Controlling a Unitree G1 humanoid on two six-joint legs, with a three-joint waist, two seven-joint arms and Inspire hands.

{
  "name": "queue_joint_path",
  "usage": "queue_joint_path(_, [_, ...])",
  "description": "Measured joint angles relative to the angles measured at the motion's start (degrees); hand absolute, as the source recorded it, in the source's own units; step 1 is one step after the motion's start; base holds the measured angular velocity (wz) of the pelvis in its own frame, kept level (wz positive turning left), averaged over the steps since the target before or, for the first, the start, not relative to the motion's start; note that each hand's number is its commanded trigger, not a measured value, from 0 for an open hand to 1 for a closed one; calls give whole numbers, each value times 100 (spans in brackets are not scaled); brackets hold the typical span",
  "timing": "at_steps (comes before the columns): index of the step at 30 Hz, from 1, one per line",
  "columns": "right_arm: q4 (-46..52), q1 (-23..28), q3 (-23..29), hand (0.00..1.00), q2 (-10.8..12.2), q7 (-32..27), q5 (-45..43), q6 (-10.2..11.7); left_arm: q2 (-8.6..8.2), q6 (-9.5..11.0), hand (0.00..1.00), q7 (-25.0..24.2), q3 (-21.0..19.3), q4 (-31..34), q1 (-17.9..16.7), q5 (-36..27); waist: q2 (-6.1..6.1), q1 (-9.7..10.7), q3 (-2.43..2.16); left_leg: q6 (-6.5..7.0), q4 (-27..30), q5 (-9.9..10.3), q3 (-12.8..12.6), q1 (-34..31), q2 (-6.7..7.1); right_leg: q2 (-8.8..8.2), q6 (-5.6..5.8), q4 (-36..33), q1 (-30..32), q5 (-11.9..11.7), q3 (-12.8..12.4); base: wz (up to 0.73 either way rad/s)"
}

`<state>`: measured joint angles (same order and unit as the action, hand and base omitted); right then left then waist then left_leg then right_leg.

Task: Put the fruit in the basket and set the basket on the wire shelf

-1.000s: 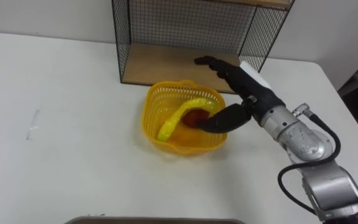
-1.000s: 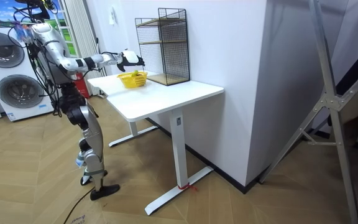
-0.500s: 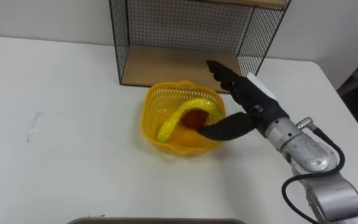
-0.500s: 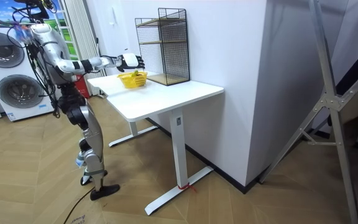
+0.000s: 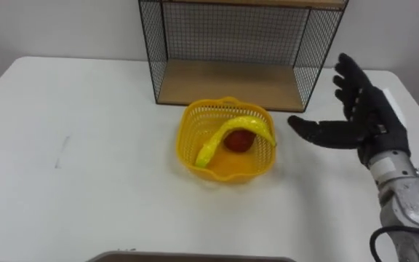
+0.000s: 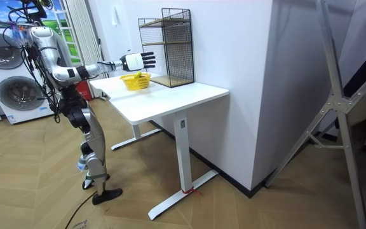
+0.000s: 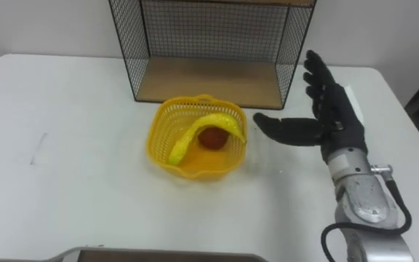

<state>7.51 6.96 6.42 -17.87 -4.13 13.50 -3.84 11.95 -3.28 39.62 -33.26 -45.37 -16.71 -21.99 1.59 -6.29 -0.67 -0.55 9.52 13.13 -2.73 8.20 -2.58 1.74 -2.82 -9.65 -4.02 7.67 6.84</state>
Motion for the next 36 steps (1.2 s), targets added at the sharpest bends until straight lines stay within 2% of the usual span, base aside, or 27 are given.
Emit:
queue_joint_path(2, [-4,153,117,0,44,-94,-53,-1,5,112,0,345,-139,675,89,29,10,-7,-3,0,13,0,14,-15,8,-12,1,-6,6,1,27,2])
queue_joint_path(4, [-1,318,246,0,55,-253,-60,-1,11,209,0,776,-255,1743,184,105,2,-35,-3,1,4,0,20,-65,19,-20,4,-11,38,2,30,0])
queue_joint_path(5, [-1,347,273,0,56,-284,-59,-1,20,270,0,875,-257,1955,207,187,3,-28,-3,2,6,0,20,-63,21,-23,5,-14,39,3,30,-3])
queue_joint_path(6, [0,407,326,0,58,-330,-57,-1,25,359,0,1038,-254,2371,235,288,-27,-24,-20,2,14,0,21,-49,23,-26,6,-14,33,3,32,0])
queue_joint_path(7, [-1,480,369,0,63,-350,-63,0,25,414,0,1169,-233,2769,277,404,6,-21,1,3,20,0,26,-35,23,-24,7,-10,21,2,32,0])
queue_joint_path(8, [-1,503,372,0,63,-364,-63,1,26,443,0,1227,-218,2960,282,415,4,-15,-1,3,19,-1,28,-27,24,-24,7,-14,20,2,32,0])
queue_joint_path(10, [-1,562,366,0,99,-438,-83,27,24,583,0,1335,-43,3639,282,543,-8,-6,18,4,12,-1,45,-17,26,-22,7,-6,14,2,33,0])
queue_joint_path(12, [-6,572,364,0,138,-436,-80,35,21,649,0,1338,150,3989,283,782,-43,19,29,4,21,-1,45,-42,27,-26,10,1,26,4,43,2])
queue_joint_path(14, [-24,572,369,0,191,-384,-16,67,18,673,0,1309,425,4352,277,911,-30,44,61,4,20,-1,42,-58,30,-31,13,3,45,6,46,0])
queue_joint_path(15, [-28,572,358,0,224,-300,-4,80,18,744,0,1220,575,4511,277,923,-27,59,64,4,17,-1,46,-65,32,-31,16,-7,83,8,43,0])
queue_joint_path(17, [-28,572,324,0,286,-223,9,89,13,757,0,1037,799,4745,276,916,-25,111,69,4,18,-1,49,-65,33,-31,17,-10,104,9,45,0])
queue_joint_path(19, [-35,584,216,0,490,-185,-24,121,-19,761,0,696,1131,5036,277,908,-24,179,70,4,27,-1,47,-66,28,-25,16,-12,86,8,38,0])
queue_joint_path(20, [-44,588,173,0,523,-152,-24,138,-26,765,0,600,1230,5079,278,908,-23,206,71,4,28,-1,46,-62,28,-26,16,-8,76,8,38,0])
queue_joint_path(21, [-44,604,129,0,597,-40,-4,150,-38,793,0,382,1461,5139,277,908,-9,269,86,4,23,-1,49,-63,30,-30,16,4,49,8,48,0])
queue_joint_path(22, [-54,626,50,0,635,25,27,194,-45,827,0,122,1706,5171,270,911,1,300,106,4,21,-1,49,-49,35,-35,20,11,23,10,51,0])
queue_joint_path(25, [-271,633,-104,0,716,202,164,366,-76,883,0,-411,2178,5214,273,911,-23,339,115,4,22,-1,40,-35,38,-37,26,9,24,15,34,-2])
queue_joint_path(28, [-519,633,-308,0,799,381,210,389,-249,900,0,-1078,2784,5168,273,852,-66,421,142,4,16,-1,-43,-1,39,-30,29,-2,47,16,-39,-10])
queue_joint_path(30, [-538,633,-424,0,822,472,303,418,-265,949,0,-1437,3018,4985,284,847,-80,433,134,4,10,-1,-70,-37,34,-19,28,-19,112,15,-92,-16])
queue_joint_path(31, [-603,632,-495,0,825,505,445,506,-268,949,0,-1632,3134,4879,292,785,-98,456,130,4,11,-2,-113,-43,27,-8,24,-19,125,12,-117,-12])
queue_joint_path(33, [-718,640,-529,0,839,560,667,542,-279,949,0,-1882,3275,4758,292,727,-137,472,105,4,13,-2,-137,-46,21,-2,23,-19,125,12,-127,-3])
queue_joint_path(36, [-727,639,-546,0,896,560,1119,588,-343,951,0,-2176,3408,4715,324,448,-162,510,95,4,14,-2,-141,-34,20,4,23,-14,114,12,-146,0])
